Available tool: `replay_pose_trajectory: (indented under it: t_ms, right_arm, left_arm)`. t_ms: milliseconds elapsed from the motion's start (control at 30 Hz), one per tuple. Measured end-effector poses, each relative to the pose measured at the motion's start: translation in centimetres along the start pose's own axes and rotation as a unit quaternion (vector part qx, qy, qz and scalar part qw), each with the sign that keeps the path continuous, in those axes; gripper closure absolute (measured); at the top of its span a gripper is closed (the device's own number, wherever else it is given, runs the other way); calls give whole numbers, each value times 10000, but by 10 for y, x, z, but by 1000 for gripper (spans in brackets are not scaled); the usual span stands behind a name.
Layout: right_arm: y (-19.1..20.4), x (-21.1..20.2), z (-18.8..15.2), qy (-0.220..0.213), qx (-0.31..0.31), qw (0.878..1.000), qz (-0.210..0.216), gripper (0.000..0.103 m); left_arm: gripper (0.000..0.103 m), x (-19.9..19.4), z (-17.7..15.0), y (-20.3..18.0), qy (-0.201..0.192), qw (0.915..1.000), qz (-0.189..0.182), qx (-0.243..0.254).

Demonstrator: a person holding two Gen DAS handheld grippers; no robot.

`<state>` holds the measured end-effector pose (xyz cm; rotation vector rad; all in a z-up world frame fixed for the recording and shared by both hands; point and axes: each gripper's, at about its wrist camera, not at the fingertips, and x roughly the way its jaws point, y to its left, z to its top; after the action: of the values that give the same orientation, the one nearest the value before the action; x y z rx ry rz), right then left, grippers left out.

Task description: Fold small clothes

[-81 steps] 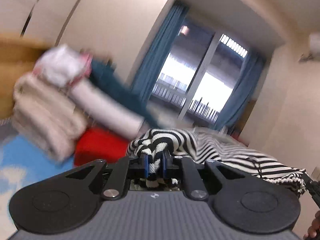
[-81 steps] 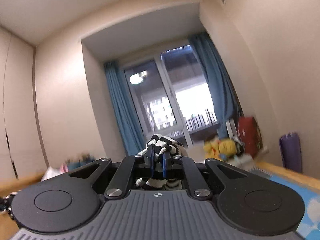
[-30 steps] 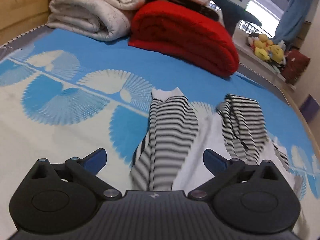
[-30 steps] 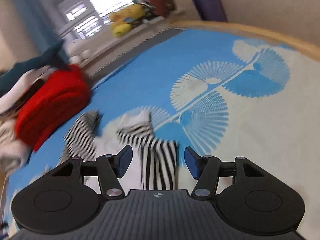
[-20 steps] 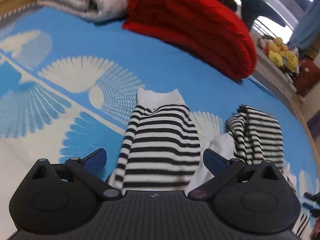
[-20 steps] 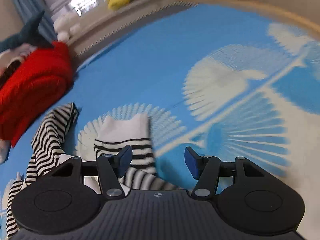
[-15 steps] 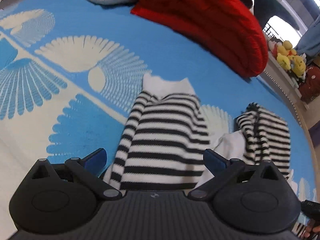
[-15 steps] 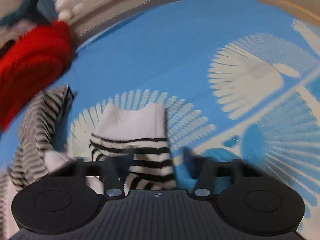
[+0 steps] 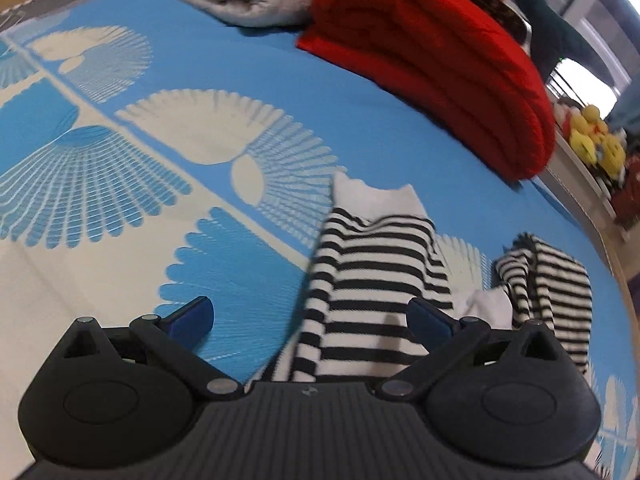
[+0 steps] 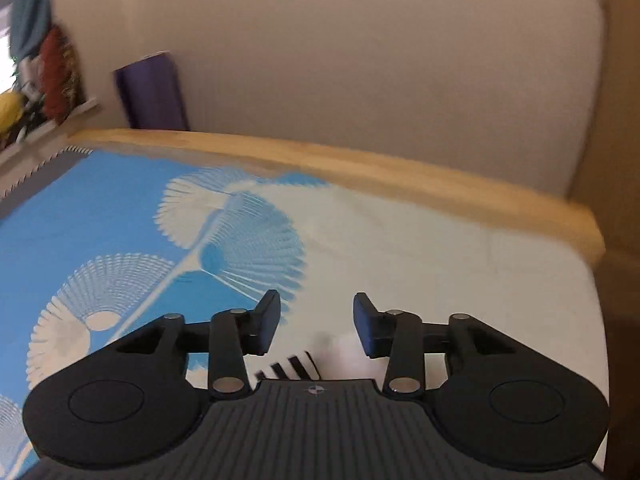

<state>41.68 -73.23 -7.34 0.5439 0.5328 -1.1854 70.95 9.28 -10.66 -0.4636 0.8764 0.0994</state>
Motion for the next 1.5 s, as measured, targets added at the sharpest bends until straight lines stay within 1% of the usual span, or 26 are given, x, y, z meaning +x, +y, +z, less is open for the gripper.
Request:
replay_pose_trajectory:
  t_ms: [33, 167, 267, 333, 400, 500, 567, 600, 633, 667, 700, 767, 800, 867, 933, 1000, 1067, 1100, 1133, 1167, 1200, 1233, 1300, 1367, 1433, 1500]
  right_arm:
    - [-6, -2, -3, 0, 56, 9999, 100, 49]
    - [-13, -21, -28, 154, -3, 9989, 439, 49]
    - [-8, -59, -62, 401, -133, 9912, 1258, 49]
    - [1, -89, -86, 638, -464, 9797, 1846, 49]
    - [9, -122, -113, 879, -889, 9616, 2443, 49]
    - [25, -160, -136, 1152, -1545, 9337, 3017, 49]
    - [35, -186, -149, 1134, -1937, 9192, 3235, 49]
    - [40, -196, -151, 1073, -2039, 9142, 3334, 49]
    - [44, -207, -157, 991, -2132, 9099, 3417, 49]
    - [49, -217, -162, 907, -2291, 9040, 3494, 49]
    - [52, -226, -167, 782, -2430, 8987, 3566, 49]
    - [58, -234, -173, 523, -2713, 8987, 3407, 49]
    - [60, -238, -175, 426, -2825, 8984, 3334, 49]
    - [59, -245, -178, 291, -2911, 8994, 3249, 49]
    - [59, -241, -179, 349, -2939, 8996, 3211, 49]
    - [55, -234, -182, 442, -2926, 9023, 3134, 49]
    - [53, -230, -187, 605, -2950, 9040, 3035, 49]
    - [50, -230, -189, 697, -2921, 9061, 2980, 49]
    - [48, -228, -189, 784, -2905, 9048, 3014, 49]
    - [46, -227, -190, 877, -2940, 9038, 2984, 49]
    - [44, -224, -191, 959, -2950, 9039, 2946, 48]
    - [40, -223, -193, 1044, -2943, 9020, 2981, 48]
    - [27, -220, -196, 1194, -2922, 9011, 2972, 48]
    - [6, -216, -199, 1303, -2819, 9049, 2910, 48]
    - [-19, -212, -201, 1431, -2618, 9135, 2765, 47]
    - [-45, -206, -201, 1656, -2389, 9166, 2745, 47]
  left_arm:
    - [0, -1, 1, 1, -3, 10000, 11, -45]
    - [0, -6, 8, 1, -68, 10000, -42, -29]
    - [0, -5, 14, -2, -102, 9999, -112, -8]
    - [0, -2, 20, -5, -163, 9998, -133, -45]
    - [0, 6, 24, -9, -109, 9998, -153, -56]
    - [0, 24, 29, -20, 160, 9988, -455, 23]
    - [0, 41, 32, -29, 389, 9969, -686, 42]
    - [4, 50, 33, -32, 435, 9965, -710, 34]
    - [44, 55, 34, -34, 315, 9983, -499, -7]
    - [77, 57, 34, -33, 248, 9988, -415, -49]
    - [99, 59, 36, -28, 374, 9977, -547, -114]
    - [99, 37, 40, -7, -75, 9989, -377, -281]
    - [99, 20, 45, 11, -390, 9989, -113, -251]
    - [99, -12, 54, 62, -786, 9950, 240, -569]
    - [99, -45, 56, 131, -1172, 9833, 822, -1122]
    - [98, -64, 51, 197, -1147, 9716, 1217, -1675]
    - [97, -75, 36, 255, -893, 9590, 1199, -2409]
    - [88, -79, 24, 277, -837, 9523, 1011, -2757]
    - [67, -82, 16, 290, -738, 9470, 813, -3020]
    - [67, -86, 7, 298, -665, 9415, 665, -3236]
    - [57, -93, 0, 299, -654, 9404, 564, -3289]
    - [35, -101, -1, 297, -561, 9439, 594, -3199]
    - [10, -117, -3, 281, -318, 9531, 781, -2905]
    - [9, -137, -10, 257, -88, 9665, 782, -2443]
    - [8, -158, -26, 226, 239, 9824, 558, -1769]
    - [6, -183, -54, 192, 489, 9924, 341, -1075]
